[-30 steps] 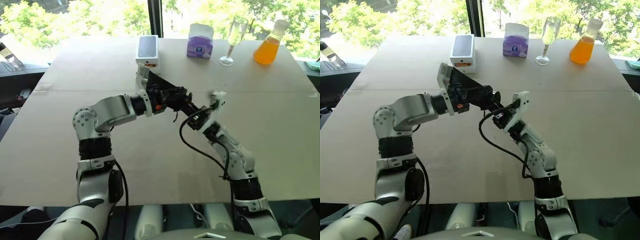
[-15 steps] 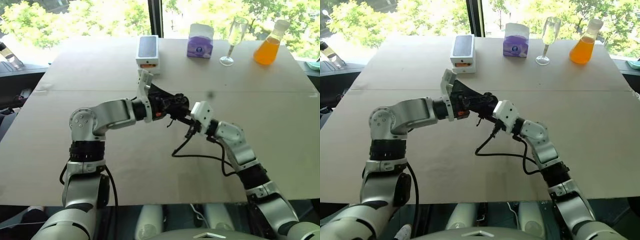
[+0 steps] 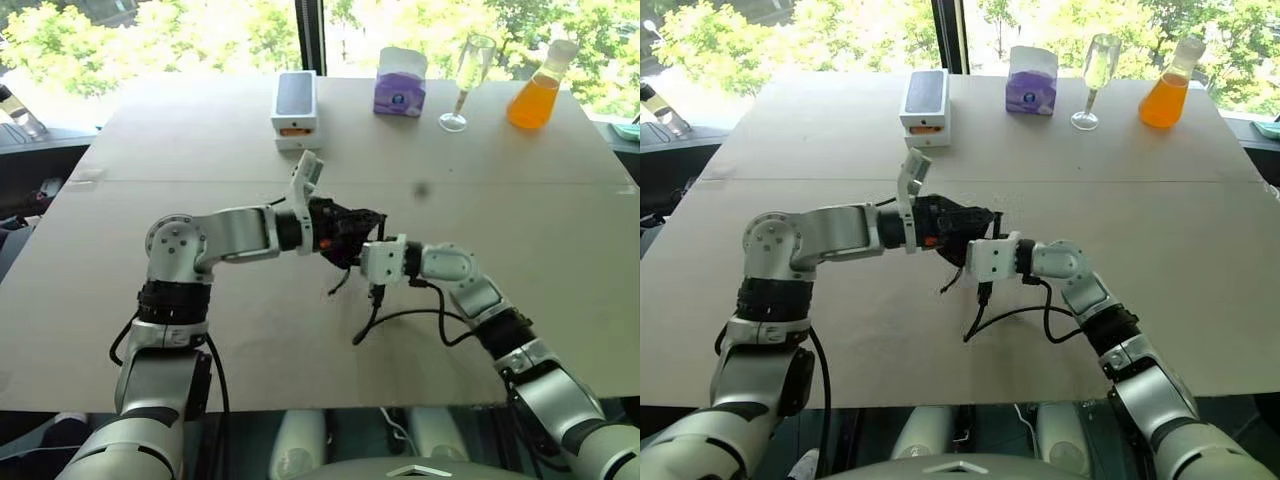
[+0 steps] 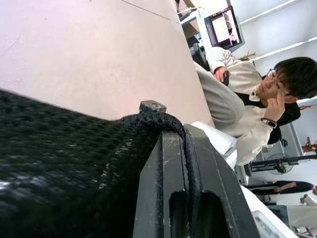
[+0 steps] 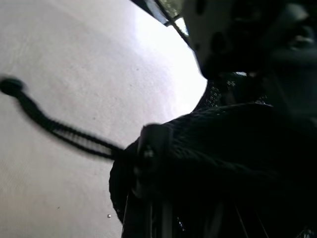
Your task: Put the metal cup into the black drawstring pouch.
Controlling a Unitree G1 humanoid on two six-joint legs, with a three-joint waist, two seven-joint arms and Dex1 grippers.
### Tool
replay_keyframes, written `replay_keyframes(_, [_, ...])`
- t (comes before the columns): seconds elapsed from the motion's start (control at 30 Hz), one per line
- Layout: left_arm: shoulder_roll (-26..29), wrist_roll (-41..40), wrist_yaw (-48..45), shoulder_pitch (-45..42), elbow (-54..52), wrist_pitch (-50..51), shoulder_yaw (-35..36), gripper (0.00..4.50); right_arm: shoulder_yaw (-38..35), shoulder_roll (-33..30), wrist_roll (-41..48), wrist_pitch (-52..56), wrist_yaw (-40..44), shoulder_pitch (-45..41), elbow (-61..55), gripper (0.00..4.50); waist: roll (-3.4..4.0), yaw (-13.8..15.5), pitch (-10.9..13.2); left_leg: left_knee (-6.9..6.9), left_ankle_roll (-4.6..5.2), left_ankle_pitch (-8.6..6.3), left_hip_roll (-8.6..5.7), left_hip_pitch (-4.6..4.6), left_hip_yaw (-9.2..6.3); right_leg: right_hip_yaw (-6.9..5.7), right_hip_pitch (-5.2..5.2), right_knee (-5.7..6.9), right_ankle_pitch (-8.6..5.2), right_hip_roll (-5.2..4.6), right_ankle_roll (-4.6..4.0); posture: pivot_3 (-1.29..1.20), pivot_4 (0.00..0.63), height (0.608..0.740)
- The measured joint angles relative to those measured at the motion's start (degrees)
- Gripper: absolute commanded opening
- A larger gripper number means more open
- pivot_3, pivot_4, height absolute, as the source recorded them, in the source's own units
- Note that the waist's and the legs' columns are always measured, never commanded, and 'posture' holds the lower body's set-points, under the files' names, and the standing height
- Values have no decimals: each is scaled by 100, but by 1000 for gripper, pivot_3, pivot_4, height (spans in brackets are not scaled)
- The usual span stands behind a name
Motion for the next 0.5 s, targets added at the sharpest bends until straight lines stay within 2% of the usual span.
replay_keyframes(0.17, [-79,110,0,237,-240,-188,36,0,-14,194,-24,-53,-25,-252,531,80,0,-8,0,-2,-4,2,3,2,-5,2,3,0,0,0,-2,0,150,737])
replay_keyframes(0.37, [-187,137,11,664,-465,-553,63,0,-78,515,-131,13,-477,-317,1020,80,0,-5,0,-1,-5,3,3,2,-6,6,4,1,0,-2,-2,0,150,737])
replay_keyframes(0.5, [-237,382,24,859,-621,-802,94,0,-59,588,-410,478,-745,-428,1087,80,0,-4,0,-2,-5,3,2,2,-8,5,5,0,0,-1,-2,0,150,737])
